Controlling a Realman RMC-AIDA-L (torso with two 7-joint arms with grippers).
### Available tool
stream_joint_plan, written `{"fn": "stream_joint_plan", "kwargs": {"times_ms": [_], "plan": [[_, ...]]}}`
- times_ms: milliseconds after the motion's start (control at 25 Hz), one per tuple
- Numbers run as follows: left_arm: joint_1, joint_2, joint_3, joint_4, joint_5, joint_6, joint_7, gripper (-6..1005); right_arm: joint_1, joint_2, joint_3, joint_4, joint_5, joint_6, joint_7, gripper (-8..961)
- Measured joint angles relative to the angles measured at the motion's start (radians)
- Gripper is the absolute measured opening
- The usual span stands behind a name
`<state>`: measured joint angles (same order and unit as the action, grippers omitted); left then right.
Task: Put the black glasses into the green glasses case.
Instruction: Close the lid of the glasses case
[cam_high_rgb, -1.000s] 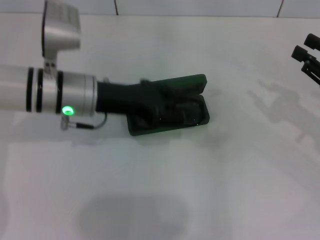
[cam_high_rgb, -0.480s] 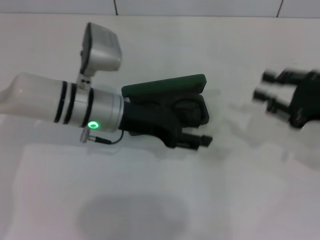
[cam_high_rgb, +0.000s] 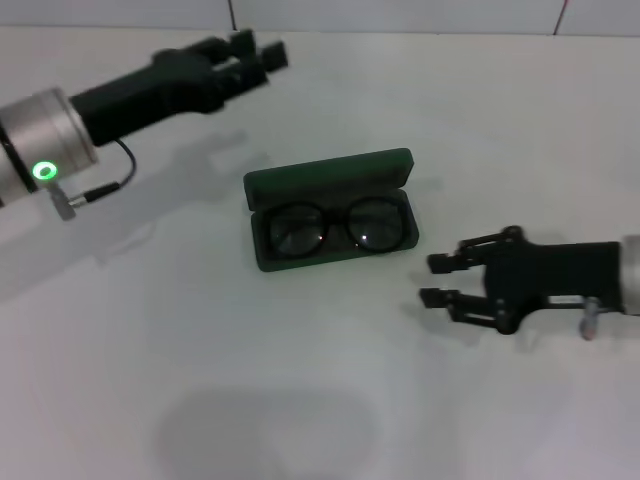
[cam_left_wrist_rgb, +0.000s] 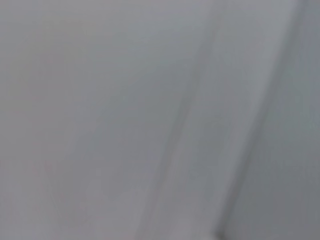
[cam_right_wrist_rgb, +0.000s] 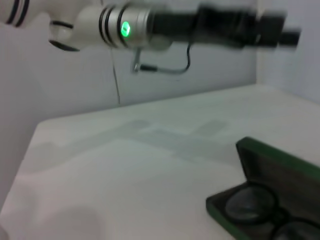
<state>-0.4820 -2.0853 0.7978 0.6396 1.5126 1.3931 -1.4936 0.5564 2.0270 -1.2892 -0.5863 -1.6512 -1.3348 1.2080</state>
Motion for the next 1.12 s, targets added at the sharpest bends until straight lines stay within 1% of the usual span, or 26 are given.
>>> {"fn": "stream_joint_plan", "kwargs": {"times_ms": [80,240,360,440,880,1120], "plan": [[-0.002,-0.001,-0.026,-0.007,-0.007,0.0,0.008,625,0.046,0.001,-0.069,0.043,0.022,0.063,0.025,385],[-0.007,-0.002,-0.031,-0.009,-0.009,0.001,0.018,625,0.125,0.001,-0.187,0.1,0.048,0.198,0.105,385],[-0.003,-0.002,-0.032,-0.009,-0.01,0.007,0.021,626,0.16,0.001,-0.257,0.113,0.059,0.25,0.149,385],[0.001,-0.002,-0.032,-0.009,-0.011,0.007,0.022,626,0.164,0.001,-0.283,0.107,0.075,0.266,0.155,386],[0.006,-0.002,-0.027,-0.009,-0.012,0.009,0.034,627,0.158,0.001,-0.296,0.085,0.098,0.293,0.145,387],[0.002,-0.001,-0.027,-0.009,-0.013,0.009,0.036,628,0.164,0.001,-0.313,0.079,0.099,0.339,0.145,387]]}}
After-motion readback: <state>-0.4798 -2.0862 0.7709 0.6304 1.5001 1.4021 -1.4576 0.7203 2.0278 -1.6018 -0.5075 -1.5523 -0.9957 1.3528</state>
